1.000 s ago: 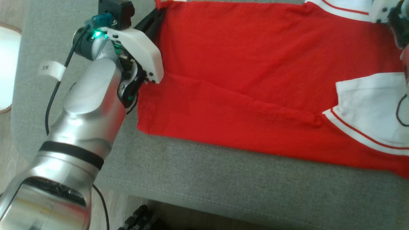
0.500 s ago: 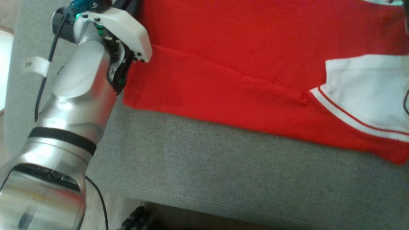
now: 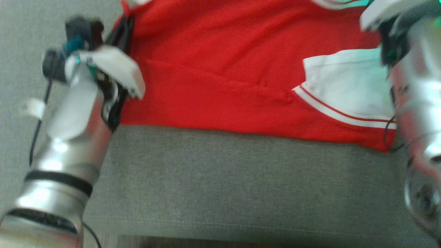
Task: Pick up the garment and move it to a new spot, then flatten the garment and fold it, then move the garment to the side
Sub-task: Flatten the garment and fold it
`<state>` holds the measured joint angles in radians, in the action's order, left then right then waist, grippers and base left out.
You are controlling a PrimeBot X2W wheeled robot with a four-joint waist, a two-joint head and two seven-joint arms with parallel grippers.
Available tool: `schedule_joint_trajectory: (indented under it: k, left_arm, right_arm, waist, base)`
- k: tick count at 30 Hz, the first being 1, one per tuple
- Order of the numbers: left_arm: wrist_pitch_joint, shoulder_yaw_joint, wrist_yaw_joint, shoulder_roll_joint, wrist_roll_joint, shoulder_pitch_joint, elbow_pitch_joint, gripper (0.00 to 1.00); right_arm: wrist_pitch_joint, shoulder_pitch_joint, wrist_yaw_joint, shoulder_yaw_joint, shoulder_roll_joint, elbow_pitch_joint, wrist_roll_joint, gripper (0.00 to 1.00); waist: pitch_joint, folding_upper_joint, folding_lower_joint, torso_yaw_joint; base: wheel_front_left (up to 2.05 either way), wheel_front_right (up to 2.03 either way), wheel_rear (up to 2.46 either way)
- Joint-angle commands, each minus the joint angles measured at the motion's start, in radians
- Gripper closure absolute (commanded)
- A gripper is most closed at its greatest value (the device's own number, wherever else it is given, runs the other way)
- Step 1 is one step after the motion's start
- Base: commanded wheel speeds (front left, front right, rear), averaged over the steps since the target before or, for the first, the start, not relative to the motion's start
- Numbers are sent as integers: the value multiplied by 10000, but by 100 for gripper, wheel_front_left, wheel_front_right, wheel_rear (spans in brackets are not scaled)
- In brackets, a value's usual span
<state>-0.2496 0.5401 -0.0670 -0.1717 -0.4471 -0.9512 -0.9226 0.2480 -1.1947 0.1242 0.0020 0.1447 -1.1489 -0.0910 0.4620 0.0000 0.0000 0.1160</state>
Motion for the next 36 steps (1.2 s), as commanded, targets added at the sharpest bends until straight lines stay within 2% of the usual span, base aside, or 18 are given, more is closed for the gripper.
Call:
schedule_joint_trajectory:
  k: [1,5,9,13,17,18,19,20,21,22,28,36]
  left_arm:
    - [-120,-358,96,-493,79,232,275,100]
    - [-121,-702,191,-642,104,1178,293,100]
    - [-121,-1237,623,-905,131,2061,430,100]
    - [-121,-1783,802,-1022,126,2956,473,100]
    - [-121,-1929,895,-909,233,3346,484,100]
    - [-121,-1998,952,-854,257,3464,495,90]
    - [-121,-2071,1027,-827,309,3584,536,58]
    - [-121,-2160,1120,-808,372,3716,601,0]
    - [-121,-2273,1291,-759,445,3872,698,0]
    - [-121,-2393,1487,-675,513,4064,814,0]
    - [-122,-3196,2179,6,1001,5529,2251,0]
    - [-122,-3867,2091,944,1661,7052,3830,0]
  right_arm:
    - [124,504,65,371,-309,620,-527,100]
    - [133,2081,65,1093,-461,2247,-2218,100]
    - [134,3738,65,1814,-551,3577,-3651,100]
    - [-124,5372,65,2341,-500,4479,-4569,100]
    - [-300,6073,65,2470,-462,4709,-4809,100]
    - [-330,6264,65,2483,-467,4756,-4862,100]
    - [-381,6428,65,2489,-484,4781,-4922,100]
    - [-438,6560,65,2474,-509,4781,-4985,100]
    - [-483,6666,65,2471,-533,4767,-5021,60]
    - [-477,6746,65,2454,-562,4773,-5068,0]
    - [-359,6991,65,2006,-543,4447,-5044,0]
    - [-414,6689,65,1012,-302,2962,-4700,0]
  waist:
    - [-506,0,0,-434]
    - [-1062,0,0,-873]
    - [-1533,0,0,-1395]
    - [-1949,0,0,-1768]
    - [-2115,0,0,-1808]
    - [-2176,0,0,-1805]
    - [-2231,0,0,-1806]
    - [-2282,0,0,-1807]
    - [-2344,0,0,-1785]
    - [-2409,0,0,-1749]
    - [-2735,0,0,-1134]
    - [-2709,0,0,16]
  base:
    - [0,0,0]
    - [0,0,0]
    - [0,0,0]
    - [0,0,0]
    - [0,0,0]
    - [0,0,0]
    - [0,0,0]
    - [0,0,0]
    - [0,0,0]
    - [0,0,0]
    - [0,0,0]
    - [0,0,0]
